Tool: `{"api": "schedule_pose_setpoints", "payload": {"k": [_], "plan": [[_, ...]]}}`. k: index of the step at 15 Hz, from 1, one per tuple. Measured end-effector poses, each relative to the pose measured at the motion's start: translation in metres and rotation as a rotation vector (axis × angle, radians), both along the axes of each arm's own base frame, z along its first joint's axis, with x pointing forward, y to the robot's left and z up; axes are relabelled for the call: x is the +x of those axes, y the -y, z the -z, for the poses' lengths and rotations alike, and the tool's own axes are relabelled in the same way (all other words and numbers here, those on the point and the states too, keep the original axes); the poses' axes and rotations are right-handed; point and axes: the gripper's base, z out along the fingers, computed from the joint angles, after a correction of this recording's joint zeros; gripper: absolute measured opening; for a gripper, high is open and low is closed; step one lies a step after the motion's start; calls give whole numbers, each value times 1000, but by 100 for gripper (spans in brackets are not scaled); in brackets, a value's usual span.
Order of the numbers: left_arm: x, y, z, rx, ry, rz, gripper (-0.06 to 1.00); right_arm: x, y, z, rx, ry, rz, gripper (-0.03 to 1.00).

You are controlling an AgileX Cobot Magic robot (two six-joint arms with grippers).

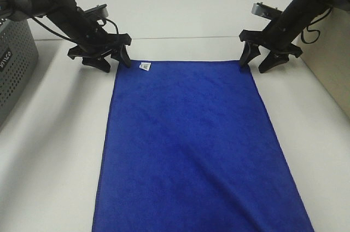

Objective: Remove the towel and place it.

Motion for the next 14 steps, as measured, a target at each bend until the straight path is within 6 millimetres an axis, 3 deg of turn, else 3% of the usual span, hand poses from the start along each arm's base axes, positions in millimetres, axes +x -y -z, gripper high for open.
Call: {"api": "schedule_pose_setpoints", "payload": {"k": [14], "plan": [[1, 4, 3, -33, 25, 38, 61, 4, -8, 10, 79, 15, 6, 64]]}}
